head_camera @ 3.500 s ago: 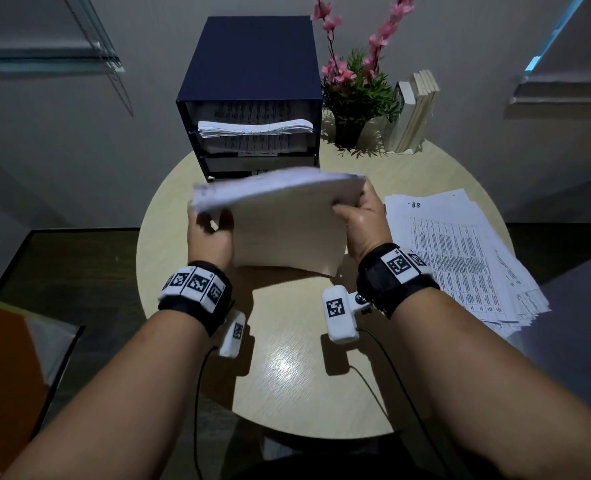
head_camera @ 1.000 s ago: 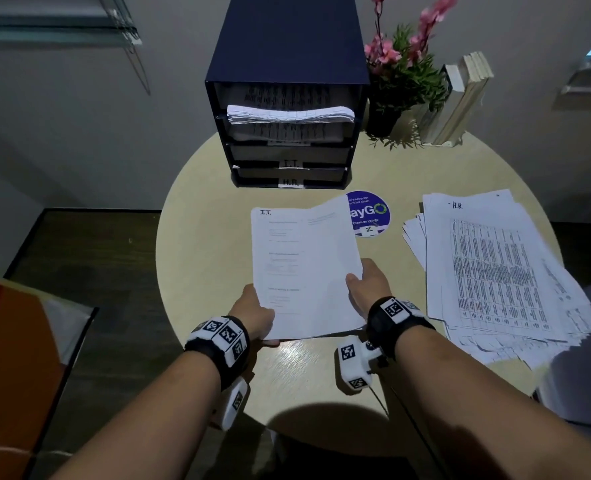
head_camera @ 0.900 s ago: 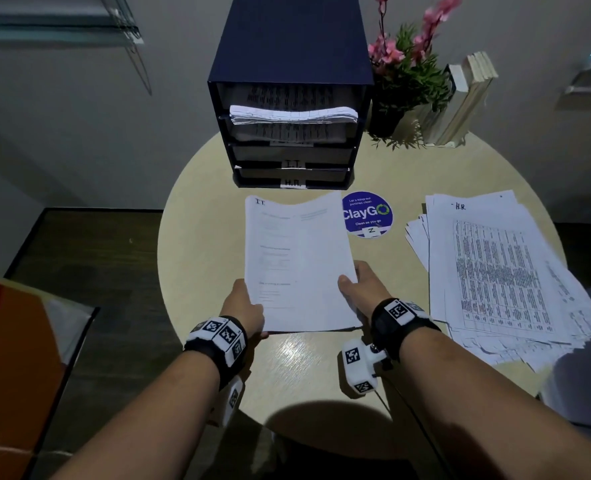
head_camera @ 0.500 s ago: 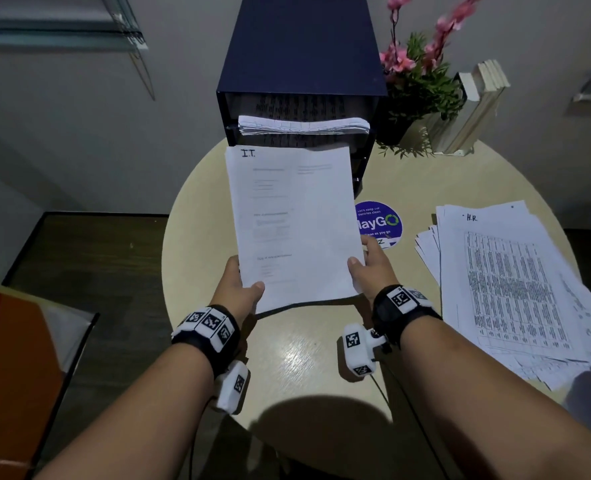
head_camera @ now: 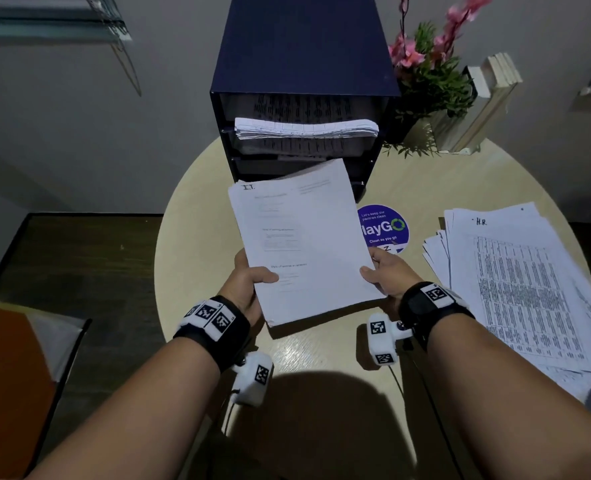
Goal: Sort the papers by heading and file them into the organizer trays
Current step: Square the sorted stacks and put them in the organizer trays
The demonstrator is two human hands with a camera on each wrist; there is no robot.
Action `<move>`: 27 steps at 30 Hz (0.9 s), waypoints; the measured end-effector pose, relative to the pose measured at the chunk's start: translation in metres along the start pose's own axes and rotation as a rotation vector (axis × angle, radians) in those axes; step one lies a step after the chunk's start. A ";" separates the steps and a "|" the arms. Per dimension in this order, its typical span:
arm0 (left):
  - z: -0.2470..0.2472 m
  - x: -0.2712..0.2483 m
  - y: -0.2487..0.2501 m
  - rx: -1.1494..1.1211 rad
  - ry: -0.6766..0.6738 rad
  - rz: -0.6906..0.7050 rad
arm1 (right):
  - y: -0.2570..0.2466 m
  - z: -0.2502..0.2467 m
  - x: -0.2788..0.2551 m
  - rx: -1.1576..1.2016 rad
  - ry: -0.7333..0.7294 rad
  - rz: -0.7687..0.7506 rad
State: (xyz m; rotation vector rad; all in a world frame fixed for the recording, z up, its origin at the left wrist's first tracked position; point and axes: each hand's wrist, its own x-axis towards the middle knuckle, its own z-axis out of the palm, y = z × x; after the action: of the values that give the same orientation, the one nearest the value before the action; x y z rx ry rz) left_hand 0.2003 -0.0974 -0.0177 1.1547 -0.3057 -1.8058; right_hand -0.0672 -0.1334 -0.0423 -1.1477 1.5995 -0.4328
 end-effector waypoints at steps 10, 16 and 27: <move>0.012 0.004 0.017 0.084 -0.311 -0.067 | -0.020 -0.030 0.007 -0.044 -0.159 0.050; 0.029 0.001 0.012 -0.004 -0.370 -0.110 | -0.022 -0.050 0.009 -0.057 -0.142 0.090; 0.068 0.007 0.019 -0.019 -0.231 -0.110 | -0.013 -0.075 -0.003 0.275 -0.062 0.079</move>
State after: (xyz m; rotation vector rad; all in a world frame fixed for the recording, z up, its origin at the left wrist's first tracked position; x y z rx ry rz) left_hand 0.1553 -0.1301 0.0257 0.9666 -0.3643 -2.0394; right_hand -0.1280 -0.1576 -0.0034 -0.8790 1.4742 -0.5412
